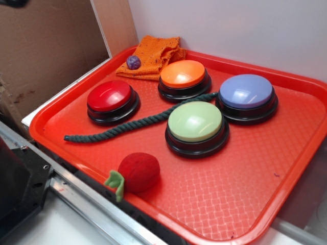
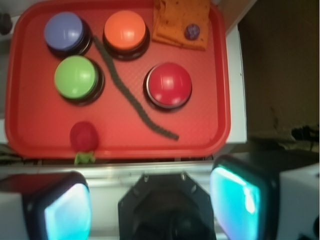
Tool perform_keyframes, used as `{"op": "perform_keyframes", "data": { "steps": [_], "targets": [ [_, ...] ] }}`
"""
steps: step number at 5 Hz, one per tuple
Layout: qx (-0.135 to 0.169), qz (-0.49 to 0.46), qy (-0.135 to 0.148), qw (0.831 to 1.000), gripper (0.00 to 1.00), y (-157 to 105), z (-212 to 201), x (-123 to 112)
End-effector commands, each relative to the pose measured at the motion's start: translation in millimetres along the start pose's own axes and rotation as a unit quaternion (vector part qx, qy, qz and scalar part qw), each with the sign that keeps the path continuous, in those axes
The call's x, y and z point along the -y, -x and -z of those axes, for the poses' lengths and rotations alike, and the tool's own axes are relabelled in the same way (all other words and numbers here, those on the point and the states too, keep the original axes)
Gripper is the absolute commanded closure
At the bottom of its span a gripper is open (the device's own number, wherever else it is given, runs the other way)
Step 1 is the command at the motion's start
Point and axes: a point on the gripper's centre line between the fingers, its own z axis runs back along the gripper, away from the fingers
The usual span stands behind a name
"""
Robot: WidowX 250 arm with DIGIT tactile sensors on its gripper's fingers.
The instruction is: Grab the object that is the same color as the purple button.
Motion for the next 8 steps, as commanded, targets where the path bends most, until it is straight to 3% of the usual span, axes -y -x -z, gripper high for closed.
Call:
{"op": "perform_keyframes", "data": {
  "steps": [1, 2, 3, 5, 8],
  "targets": [
    [0.046, -0.087, -0.006, 0.995, 0.00, -55.5, 66.6, -24.9],
    [0.069, -0.166, -0.003, 0.984, 0.00, -84.0, 103.1, -39.9],
    [0.079, -0.195, -0.003, 0.978, 0.00, -109.0, 132.5, -50.9],
    [0.132, -0.245, 0.006, 0.960, 0.00, -140.5, 167.6, -73.4],
    [0.120, -0.274, -0.007, 0.954, 0.00, -168.7, 189.6, -105.0]
  ]
}}
